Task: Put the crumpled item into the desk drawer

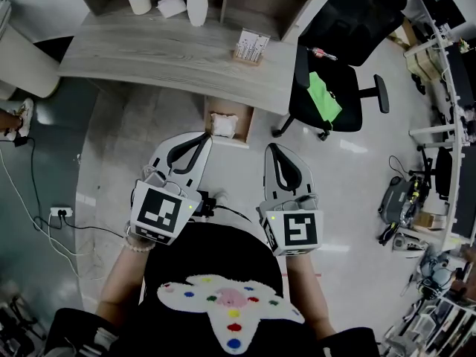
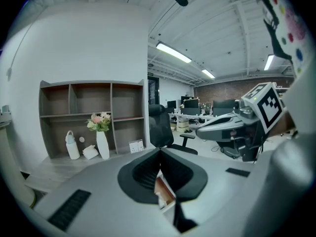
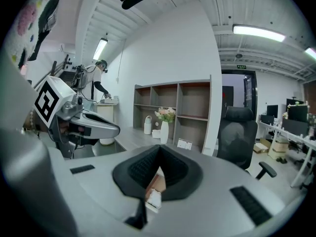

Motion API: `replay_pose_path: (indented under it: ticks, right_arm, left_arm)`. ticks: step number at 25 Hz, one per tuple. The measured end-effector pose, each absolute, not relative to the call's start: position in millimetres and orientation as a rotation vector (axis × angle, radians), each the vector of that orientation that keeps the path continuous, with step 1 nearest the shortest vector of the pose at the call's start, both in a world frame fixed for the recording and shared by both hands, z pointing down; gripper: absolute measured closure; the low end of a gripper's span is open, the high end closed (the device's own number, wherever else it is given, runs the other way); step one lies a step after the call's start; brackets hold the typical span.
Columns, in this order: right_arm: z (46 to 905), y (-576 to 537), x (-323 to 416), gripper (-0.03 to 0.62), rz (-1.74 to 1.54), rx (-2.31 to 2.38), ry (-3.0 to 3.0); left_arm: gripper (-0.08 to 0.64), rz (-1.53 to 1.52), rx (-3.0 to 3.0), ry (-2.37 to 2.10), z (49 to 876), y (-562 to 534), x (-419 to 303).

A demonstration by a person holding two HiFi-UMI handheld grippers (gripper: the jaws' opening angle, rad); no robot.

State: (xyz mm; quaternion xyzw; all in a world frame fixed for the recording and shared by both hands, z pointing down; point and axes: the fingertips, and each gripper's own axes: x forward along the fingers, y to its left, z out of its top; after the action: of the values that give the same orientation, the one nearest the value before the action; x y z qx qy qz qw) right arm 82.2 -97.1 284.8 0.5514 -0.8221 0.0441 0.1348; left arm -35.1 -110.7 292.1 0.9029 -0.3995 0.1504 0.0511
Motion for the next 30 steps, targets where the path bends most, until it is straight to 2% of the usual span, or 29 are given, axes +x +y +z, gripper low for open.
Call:
replay_pose_path:
  ticks: [30]
  right_arm:
    - [279.9, -90.3, 80.7, 0.589, 0.090, 1.615, -2.368]
  left_arm:
    - [0.548, 0.470, 2.782, -1.190, 291.2, -103.9, -32.5]
